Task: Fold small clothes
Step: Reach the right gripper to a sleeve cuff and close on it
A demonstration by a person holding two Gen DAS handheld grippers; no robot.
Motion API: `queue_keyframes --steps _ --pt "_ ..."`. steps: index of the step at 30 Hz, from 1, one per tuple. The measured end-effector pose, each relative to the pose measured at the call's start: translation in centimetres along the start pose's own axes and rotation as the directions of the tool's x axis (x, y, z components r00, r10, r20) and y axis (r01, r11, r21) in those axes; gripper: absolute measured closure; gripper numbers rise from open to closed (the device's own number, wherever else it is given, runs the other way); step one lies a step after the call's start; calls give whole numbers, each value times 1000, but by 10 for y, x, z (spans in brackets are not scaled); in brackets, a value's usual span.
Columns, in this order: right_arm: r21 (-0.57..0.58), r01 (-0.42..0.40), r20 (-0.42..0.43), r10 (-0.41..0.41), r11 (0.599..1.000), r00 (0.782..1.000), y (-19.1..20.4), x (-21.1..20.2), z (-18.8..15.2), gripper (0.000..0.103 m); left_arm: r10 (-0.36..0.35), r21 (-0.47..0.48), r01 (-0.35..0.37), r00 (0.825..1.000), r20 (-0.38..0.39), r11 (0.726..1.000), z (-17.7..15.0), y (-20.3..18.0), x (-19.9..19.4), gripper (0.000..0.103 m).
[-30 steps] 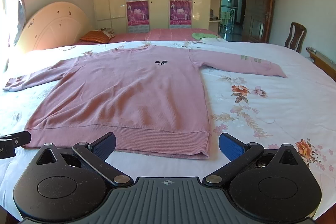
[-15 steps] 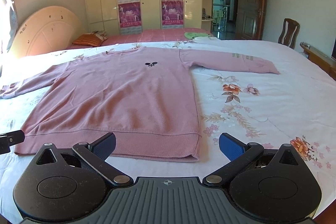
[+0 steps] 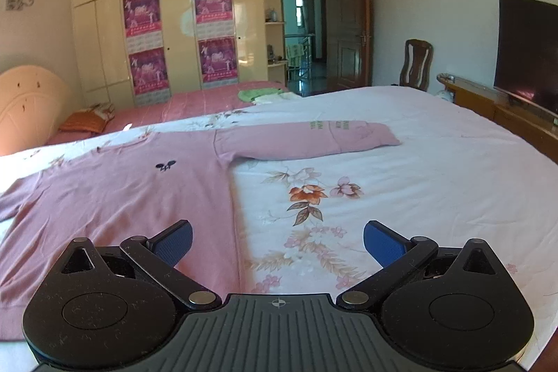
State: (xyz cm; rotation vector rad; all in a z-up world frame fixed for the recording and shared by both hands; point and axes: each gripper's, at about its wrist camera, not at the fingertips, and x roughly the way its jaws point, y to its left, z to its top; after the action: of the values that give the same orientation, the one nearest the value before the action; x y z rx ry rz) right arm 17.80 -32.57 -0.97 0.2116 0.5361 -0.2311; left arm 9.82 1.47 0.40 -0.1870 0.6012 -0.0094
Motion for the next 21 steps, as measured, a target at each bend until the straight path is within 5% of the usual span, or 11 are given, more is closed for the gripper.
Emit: queue_keyframes --steps 5,8,9,10,11,13,21 --pt "30 15 15 -15 999 1000 -31 38 25 0 41 10 -41 998 -46 999 25 0 45 7" --pt "97 35 24 -38 995 999 -54 68 42 1 38 63 -34 997 -65 997 36 -4 71 29" --pt "118 39 22 -42 992 999 -62 80 48 18 74 81 -69 996 -58 994 40 -7 79 31" --pt "145 53 0 -54 988 999 -71 94 55 62 96 87 -92 994 -50 992 43 -9 87 26" --pt "187 64 -21 -61 980 998 -83 109 62 72 105 82 -102 993 -45 991 46 -9 94 23" --pt "258 68 -25 -63 964 998 -105 134 75 73 109 65 -106 993 -38 992 52 -8 108 13" --pt "468 100 -46 -89 878 995 -189 236 106 72 107 50 -103 990 -94 993 55 -7 162 14"
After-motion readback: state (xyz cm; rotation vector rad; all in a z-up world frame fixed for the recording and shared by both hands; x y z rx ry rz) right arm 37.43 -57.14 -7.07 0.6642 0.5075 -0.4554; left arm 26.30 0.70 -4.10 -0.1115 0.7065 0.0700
